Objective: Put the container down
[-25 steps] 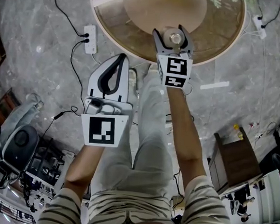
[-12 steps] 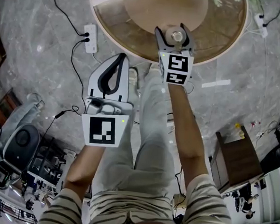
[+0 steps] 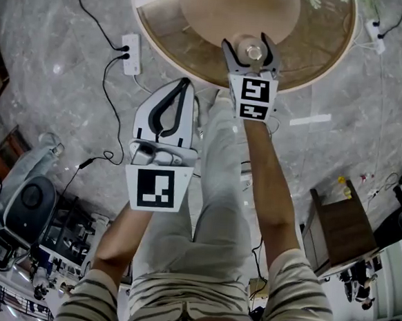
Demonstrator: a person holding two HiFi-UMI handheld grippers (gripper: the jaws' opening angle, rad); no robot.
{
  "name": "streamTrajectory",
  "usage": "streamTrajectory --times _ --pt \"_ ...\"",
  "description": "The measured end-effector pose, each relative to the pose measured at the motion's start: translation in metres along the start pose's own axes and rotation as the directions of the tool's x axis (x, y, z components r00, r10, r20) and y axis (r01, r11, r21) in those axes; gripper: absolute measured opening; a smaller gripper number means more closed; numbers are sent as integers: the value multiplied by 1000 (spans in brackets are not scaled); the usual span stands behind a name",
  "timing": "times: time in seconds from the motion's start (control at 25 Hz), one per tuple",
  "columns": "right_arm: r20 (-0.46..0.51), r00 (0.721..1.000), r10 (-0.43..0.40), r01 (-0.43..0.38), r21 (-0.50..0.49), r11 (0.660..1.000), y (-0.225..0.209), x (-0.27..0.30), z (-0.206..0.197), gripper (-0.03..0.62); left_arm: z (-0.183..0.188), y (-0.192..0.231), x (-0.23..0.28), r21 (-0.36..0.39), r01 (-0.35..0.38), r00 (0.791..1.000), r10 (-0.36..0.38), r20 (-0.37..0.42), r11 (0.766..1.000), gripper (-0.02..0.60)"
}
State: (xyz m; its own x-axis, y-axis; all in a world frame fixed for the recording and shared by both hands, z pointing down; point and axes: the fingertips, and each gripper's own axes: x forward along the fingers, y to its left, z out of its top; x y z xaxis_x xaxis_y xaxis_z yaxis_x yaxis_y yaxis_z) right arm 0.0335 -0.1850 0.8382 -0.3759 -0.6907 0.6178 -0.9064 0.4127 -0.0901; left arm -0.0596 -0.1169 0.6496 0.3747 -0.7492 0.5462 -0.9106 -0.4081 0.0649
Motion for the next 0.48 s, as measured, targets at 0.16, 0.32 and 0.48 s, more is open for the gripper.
streamTrajectory --times 0.16,0.32,0.48 --pt "-5 1000 -11 11 -20 1000 0 -3 2 403 4 0 -6 108 -7 1000 7 -2 994 0" --pt "-4 1000 -17 17 -4 1000 -1 -10 4 414 4 0 -11 78 -9 1000 9 -5 997 0" --pt "9 1000 -21 21 9 1000 1 -24 9 416 7 -1 -19 62 1 1000 -1 6 998 0"
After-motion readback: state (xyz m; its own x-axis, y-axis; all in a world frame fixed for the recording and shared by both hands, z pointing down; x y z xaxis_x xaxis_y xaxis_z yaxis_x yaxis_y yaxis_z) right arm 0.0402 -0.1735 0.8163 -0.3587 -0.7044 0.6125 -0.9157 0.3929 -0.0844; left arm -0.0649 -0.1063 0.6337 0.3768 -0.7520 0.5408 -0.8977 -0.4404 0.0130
